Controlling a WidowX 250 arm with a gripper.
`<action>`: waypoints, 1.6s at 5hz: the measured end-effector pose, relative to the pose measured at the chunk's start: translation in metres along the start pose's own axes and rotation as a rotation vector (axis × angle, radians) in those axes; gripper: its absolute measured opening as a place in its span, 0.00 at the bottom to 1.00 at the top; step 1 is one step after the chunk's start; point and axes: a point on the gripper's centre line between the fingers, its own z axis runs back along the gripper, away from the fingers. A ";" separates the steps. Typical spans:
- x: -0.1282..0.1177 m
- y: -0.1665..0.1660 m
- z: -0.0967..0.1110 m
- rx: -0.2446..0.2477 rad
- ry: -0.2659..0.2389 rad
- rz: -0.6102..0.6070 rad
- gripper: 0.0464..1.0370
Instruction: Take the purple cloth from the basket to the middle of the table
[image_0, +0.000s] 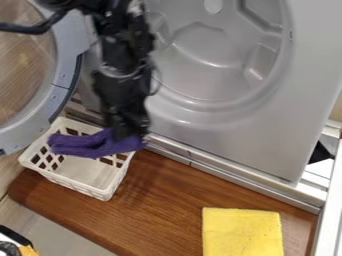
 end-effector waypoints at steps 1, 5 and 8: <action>0.013 -0.024 0.017 -0.010 -0.062 -0.024 0.10; 0.057 -0.103 -0.046 -0.101 -0.122 -0.247 0.10; 0.051 -0.101 -0.076 -0.101 -0.083 -0.224 0.37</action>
